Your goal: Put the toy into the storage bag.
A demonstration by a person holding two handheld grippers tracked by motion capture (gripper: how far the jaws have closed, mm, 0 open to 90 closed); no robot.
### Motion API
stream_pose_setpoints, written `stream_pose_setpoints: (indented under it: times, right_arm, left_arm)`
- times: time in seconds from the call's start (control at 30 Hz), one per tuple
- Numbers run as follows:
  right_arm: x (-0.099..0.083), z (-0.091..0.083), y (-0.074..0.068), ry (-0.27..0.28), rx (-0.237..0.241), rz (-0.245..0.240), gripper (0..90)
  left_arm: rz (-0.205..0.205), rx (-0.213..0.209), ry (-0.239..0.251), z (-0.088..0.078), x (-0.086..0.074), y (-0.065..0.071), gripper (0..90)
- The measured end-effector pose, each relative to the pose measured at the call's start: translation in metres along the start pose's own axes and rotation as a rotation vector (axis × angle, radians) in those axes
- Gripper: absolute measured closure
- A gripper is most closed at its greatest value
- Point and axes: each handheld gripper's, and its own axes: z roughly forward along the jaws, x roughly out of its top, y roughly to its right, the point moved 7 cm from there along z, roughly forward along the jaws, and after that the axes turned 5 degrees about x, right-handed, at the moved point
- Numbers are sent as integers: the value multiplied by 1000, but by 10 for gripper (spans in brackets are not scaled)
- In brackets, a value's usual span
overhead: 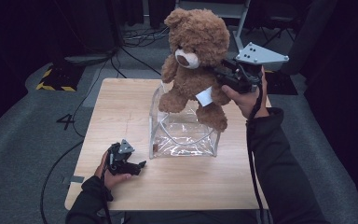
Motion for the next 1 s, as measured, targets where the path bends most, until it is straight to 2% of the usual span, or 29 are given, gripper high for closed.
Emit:
stream_pose_setpoints:
  times: [0.23,0.37,0.4,0.7,0.8,1.0]
  right_arm:
    - [-1,9,-2,0,-14,-2,704]
    - [-8,15,-2,-15,-13,-3,703]
    - [-17,20,-1,-34,-11,-5,702]
    - [-48,34,-2,-96,11,2,699]
    - [-52,35,-3,-89,22,13,698]
    - [-54,34,-6,-93,25,-2,697]
  left_arm:
    - [0,0,0,0,0,0,135]
    - [2,1,0,0,0,0,135]
    - [3,1,0,0,0,0,135]
    - [2,1,0,0,0,0,135]
    - [3,1,0,0,0,0,135]
    - [3,1,0,0,0,0,136]
